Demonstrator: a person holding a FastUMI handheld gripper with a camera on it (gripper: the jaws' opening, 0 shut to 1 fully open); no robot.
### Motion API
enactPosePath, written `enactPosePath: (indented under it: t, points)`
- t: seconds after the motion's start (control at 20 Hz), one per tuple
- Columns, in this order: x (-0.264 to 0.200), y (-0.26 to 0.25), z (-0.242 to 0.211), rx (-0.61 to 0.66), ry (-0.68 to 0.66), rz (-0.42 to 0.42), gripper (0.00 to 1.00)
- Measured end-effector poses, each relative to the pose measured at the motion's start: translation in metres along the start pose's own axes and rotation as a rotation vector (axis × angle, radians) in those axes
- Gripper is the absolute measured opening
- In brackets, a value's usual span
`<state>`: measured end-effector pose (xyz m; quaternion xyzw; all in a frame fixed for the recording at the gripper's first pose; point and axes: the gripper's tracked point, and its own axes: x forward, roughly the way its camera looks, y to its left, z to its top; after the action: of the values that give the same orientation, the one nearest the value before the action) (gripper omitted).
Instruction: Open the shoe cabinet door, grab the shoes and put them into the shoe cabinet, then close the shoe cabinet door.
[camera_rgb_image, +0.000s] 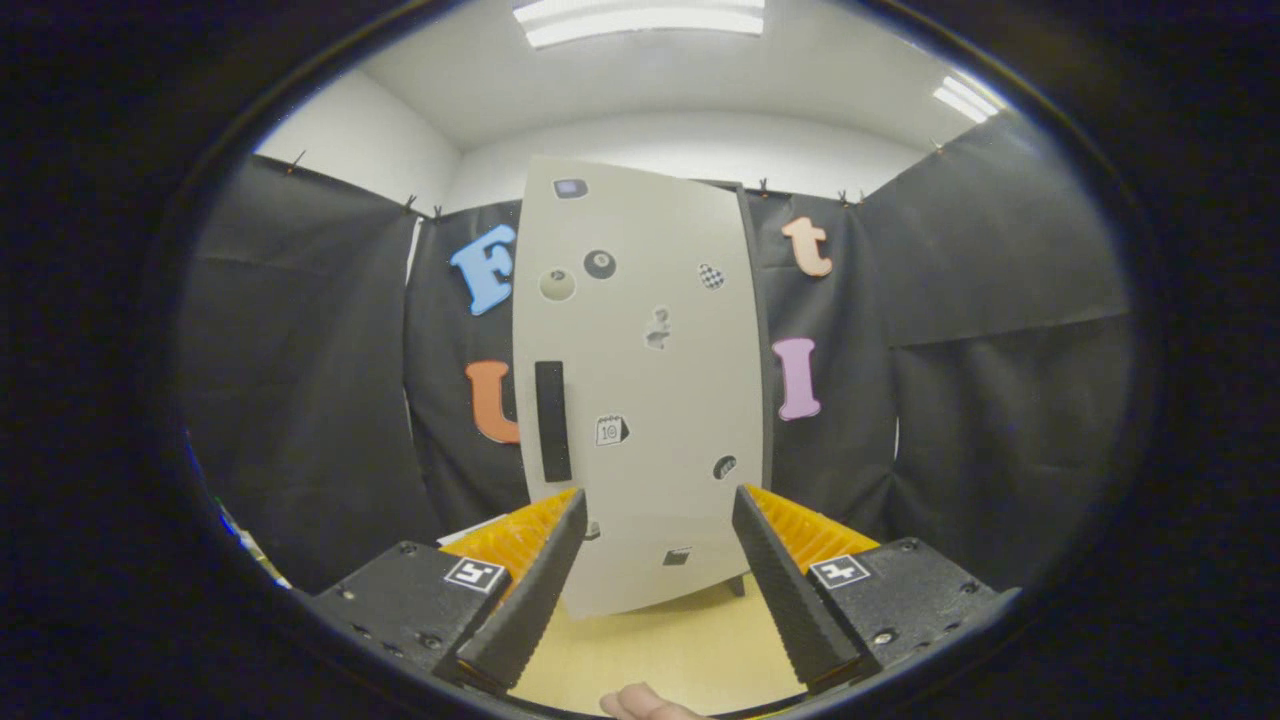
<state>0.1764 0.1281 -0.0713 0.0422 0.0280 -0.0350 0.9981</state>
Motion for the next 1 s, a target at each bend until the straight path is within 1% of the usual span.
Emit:
enactPosePath:
  t: [0.2,0.3,0.4,0.5,0.6,0.75,0.9,1.0]
  points:
    - [0.008,-0.022,0.004,0.016,-0.048,-0.019,0.96]
    - [0.016,-0.035,0.0,0.031,-0.05,-0.042,0.97]
    - [0.022,-0.036,-0.004,0.045,-0.053,-0.046,0.98]
    - [0.02,-0.034,-0.008,0.011,-0.055,-0.051,0.99]
    - [0.014,-0.021,-0.018,-0.019,-0.041,-0.029,0.99]
    - [0.002,-0.001,-0.025,-0.023,-0.04,0.019,0.99]
    - [-0.007,0.003,-0.029,0.006,-0.046,0.031,0.98]
    - [-0.009,0.002,-0.031,0.004,-0.041,0.023,0.99]
